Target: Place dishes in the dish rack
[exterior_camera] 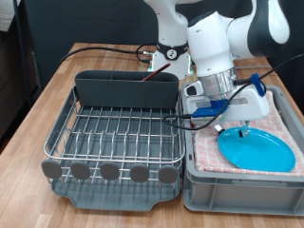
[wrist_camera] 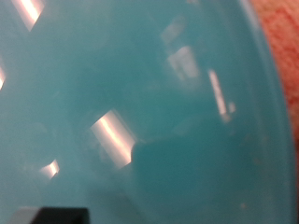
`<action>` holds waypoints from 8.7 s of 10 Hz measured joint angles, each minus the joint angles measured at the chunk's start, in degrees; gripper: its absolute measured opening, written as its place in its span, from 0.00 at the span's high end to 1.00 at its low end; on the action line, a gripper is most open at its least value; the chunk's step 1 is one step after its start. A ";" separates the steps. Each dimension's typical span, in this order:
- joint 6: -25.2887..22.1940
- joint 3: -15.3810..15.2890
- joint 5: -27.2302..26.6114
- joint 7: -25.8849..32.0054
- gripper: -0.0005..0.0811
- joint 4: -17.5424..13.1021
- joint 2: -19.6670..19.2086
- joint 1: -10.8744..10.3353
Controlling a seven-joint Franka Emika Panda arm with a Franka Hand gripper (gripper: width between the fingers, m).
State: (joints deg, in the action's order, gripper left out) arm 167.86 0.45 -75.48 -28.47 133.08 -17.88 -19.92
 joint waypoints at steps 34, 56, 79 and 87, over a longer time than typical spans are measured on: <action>-50.95 19.26 92.30 -47.56 0.95 -1.46 30.06 2.81; -35.74 30.20 103.64 -0.77 0.95 -8.28 19.78 5.88; -24.92 33.53 95.81 -0.83 0.32 -6.38 8.55 6.87; -37.76 32.11 89.77 -0.73 0.01 -10.57 15.33 6.52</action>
State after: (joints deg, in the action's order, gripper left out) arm 130.10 32.57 14.29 -29.20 122.51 -2.55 -13.41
